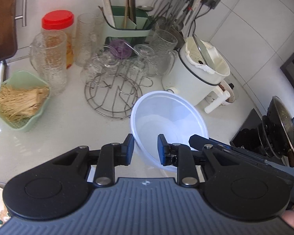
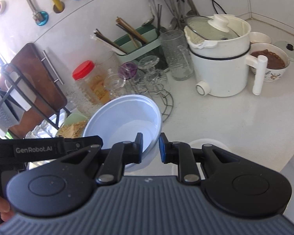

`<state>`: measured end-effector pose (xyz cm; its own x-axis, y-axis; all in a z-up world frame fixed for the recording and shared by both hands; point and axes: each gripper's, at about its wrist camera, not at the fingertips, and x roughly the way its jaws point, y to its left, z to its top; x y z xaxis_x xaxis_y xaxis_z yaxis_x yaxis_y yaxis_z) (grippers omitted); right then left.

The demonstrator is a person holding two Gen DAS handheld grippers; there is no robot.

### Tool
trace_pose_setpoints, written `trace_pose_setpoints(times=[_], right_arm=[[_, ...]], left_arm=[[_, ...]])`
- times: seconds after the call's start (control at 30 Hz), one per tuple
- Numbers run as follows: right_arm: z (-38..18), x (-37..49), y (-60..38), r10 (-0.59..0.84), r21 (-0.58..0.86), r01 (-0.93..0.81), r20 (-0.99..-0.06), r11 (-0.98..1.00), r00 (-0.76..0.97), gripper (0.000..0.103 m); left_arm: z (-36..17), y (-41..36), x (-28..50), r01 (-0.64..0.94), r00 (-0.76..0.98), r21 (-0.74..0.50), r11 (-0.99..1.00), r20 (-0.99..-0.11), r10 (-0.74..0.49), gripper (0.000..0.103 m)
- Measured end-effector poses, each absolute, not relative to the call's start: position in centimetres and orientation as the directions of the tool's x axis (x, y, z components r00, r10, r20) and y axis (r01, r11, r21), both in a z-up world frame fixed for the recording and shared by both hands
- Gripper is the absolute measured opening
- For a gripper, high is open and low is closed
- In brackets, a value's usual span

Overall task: Organize plates and bowls
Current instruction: 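Lower the translucent bowl into the white bowl with both grippers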

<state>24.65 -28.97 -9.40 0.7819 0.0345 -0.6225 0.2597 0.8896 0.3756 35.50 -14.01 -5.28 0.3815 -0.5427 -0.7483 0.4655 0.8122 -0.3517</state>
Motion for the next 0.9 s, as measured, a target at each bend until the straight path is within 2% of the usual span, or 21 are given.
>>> trace_pose_setpoints(times=[0.4, 0.9], right_arm=[[-9.0, 25.8, -25.7, 0.102, 0.377, 0.176, -0.612, 0.909, 0.784, 0.021], [-10.1, 27.4, -20.2, 0.221, 0.345, 0.031, -0.664, 0.938, 0.714, 0.021]], left_arm=[[-4.9, -9.6, 35.3, 0.401, 0.434, -0.358, 0.843, -0.737, -0.519, 0.029], [-6.1, -3.2, 33.3, 0.248, 0.487, -0.346, 0.905, -0.763, -0.425, 0.029]])
